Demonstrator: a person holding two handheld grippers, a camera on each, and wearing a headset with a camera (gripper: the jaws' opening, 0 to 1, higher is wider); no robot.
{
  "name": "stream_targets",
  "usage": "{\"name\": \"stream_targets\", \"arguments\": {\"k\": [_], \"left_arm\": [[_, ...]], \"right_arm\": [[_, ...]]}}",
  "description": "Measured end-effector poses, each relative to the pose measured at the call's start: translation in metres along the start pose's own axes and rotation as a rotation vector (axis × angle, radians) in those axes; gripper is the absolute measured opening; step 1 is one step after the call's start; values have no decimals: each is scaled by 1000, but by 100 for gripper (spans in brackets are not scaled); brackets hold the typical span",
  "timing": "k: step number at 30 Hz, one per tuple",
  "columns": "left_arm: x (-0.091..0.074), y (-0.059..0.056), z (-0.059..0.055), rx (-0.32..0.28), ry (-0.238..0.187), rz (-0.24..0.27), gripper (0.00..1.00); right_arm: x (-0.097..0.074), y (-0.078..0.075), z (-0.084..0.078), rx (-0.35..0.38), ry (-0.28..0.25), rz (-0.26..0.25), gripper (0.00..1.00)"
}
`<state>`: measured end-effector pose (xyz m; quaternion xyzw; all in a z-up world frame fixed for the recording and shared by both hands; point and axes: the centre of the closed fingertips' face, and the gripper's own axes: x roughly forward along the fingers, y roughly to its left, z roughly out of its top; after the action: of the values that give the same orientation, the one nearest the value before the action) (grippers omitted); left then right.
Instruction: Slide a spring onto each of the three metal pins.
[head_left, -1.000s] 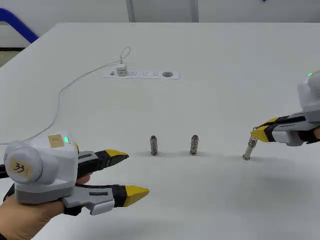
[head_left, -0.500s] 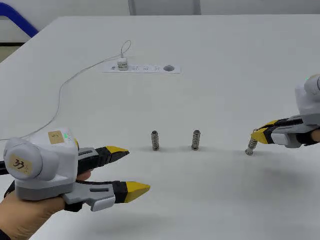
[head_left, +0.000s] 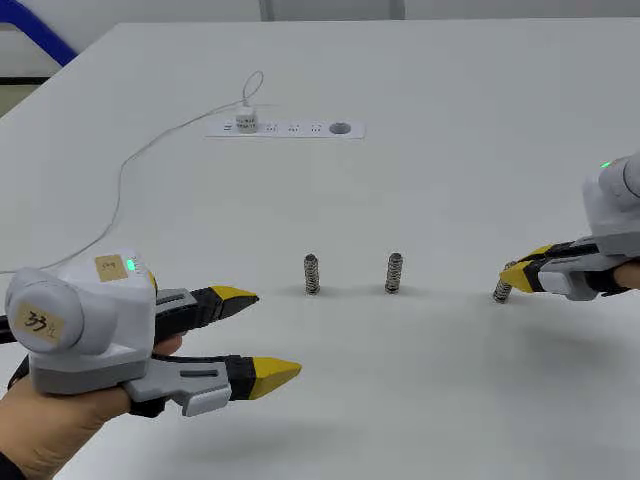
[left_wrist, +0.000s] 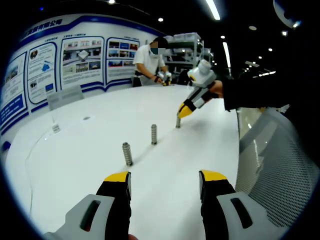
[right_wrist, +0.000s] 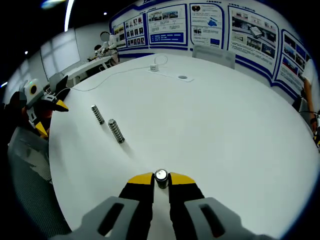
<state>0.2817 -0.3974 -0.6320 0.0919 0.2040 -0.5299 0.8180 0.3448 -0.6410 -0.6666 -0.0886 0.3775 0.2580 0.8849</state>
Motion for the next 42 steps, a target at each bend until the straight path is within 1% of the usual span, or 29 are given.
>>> {"name": "stream_targets", "arguments": {"k": [5, 10, 15, 18, 22, 27, 33, 38, 42], "left_arm": [[1, 0, 0, 0, 0, -2, 56], [0, 0, 0, -1, -4, -2, 56], [1, -1, 1, 0, -7, -4, 56], [1, -1, 1, 2, -8, -6, 56], [2, -2, 1, 2, -10, -9, 57], [2, -3, 1, 3, -9, -14, 57], [3, -2, 0, 1, -10, -18, 58], [3, -1, -1, -3, -10, -17, 58], [3, -1, -2, -5, -8, -18, 58]], "right_arm": [[2, 1, -4, -3, 11, 0, 13], [0, 1, -6, -1, 12, -3, 16], [-5, 1, -11, -4, 19, -5, 18], [-9, 3, -14, -15, 21, -2, 22], [-15, 6, -18, -32, 18, 1, 25], [-22, 12, -22, -63, 3, 18, 31], [-31, 21, -26, -103, -30, 35, 39], [-39, 27, -25, -121, -77, 41, 45], [-45, 32, -26, -118, -116, 49, 51]]}}
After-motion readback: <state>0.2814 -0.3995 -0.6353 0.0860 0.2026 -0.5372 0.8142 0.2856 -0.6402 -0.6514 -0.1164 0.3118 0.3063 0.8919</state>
